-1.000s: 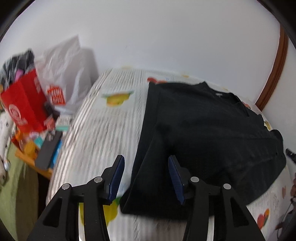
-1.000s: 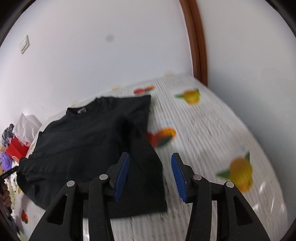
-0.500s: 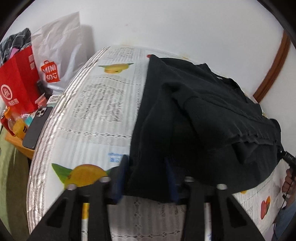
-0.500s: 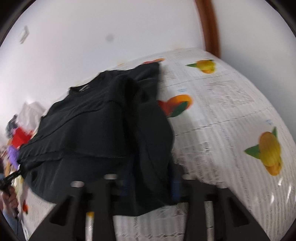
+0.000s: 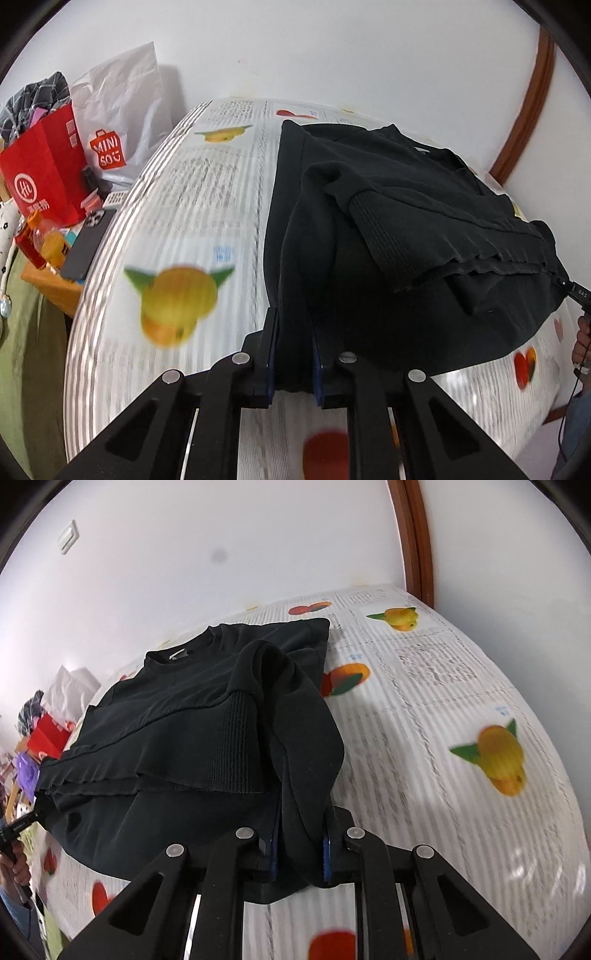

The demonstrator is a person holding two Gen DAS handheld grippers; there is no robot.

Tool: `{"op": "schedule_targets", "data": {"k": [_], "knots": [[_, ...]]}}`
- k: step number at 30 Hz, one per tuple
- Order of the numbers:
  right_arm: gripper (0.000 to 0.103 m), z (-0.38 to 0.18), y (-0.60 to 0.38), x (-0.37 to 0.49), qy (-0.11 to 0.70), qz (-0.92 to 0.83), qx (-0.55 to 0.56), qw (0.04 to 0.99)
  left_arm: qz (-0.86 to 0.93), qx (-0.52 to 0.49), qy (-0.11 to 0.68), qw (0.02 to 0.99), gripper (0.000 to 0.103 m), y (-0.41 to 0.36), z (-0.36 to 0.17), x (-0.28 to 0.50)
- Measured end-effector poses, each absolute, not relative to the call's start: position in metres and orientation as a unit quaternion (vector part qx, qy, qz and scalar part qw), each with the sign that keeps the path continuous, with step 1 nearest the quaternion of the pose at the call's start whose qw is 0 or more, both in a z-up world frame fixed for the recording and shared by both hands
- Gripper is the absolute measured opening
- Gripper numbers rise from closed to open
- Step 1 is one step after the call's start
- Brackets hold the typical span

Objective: Fold small clothes

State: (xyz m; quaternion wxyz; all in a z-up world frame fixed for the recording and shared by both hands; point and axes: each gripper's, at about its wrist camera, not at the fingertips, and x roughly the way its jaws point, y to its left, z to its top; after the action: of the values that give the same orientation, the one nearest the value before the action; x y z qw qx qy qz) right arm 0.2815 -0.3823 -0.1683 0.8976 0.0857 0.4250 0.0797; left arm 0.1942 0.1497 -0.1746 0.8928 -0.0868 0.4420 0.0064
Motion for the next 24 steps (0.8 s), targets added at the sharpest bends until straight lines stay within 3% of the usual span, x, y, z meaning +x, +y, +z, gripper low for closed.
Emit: {"op": "schedule_targets", "data": {"k": [10, 17, 21, 24], "knots": [[0.019, -0.172, -0.395, 0.217, 0.428, 0.056, 0.058, 0.900, -0.015, -0.085, 0.444, 0.892, 0.016, 0.141, -0.185, 0.131], [0.030, -0.129, -0.381, 0.176, 0.373, 0.036, 0.024, 0.927, -0.002, -0.093, 0.418, 0.904, 0.025, 0.148, -0.162, 0.112], [0.030, -0.117, -0.356, 0.165, 0.360, 0.076, 0.030, 0.930, -0.011, -0.098, 0.394, 0.914, 0.033, 0.142, -0.147, 0.103], [0.029, -0.132, -0.330, 0.169, 0.375, 0.127, 0.043, 0.917, -0.025, -0.095, 0.384, 0.918, 0.034, 0.131, -0.141, 0.101]]}}
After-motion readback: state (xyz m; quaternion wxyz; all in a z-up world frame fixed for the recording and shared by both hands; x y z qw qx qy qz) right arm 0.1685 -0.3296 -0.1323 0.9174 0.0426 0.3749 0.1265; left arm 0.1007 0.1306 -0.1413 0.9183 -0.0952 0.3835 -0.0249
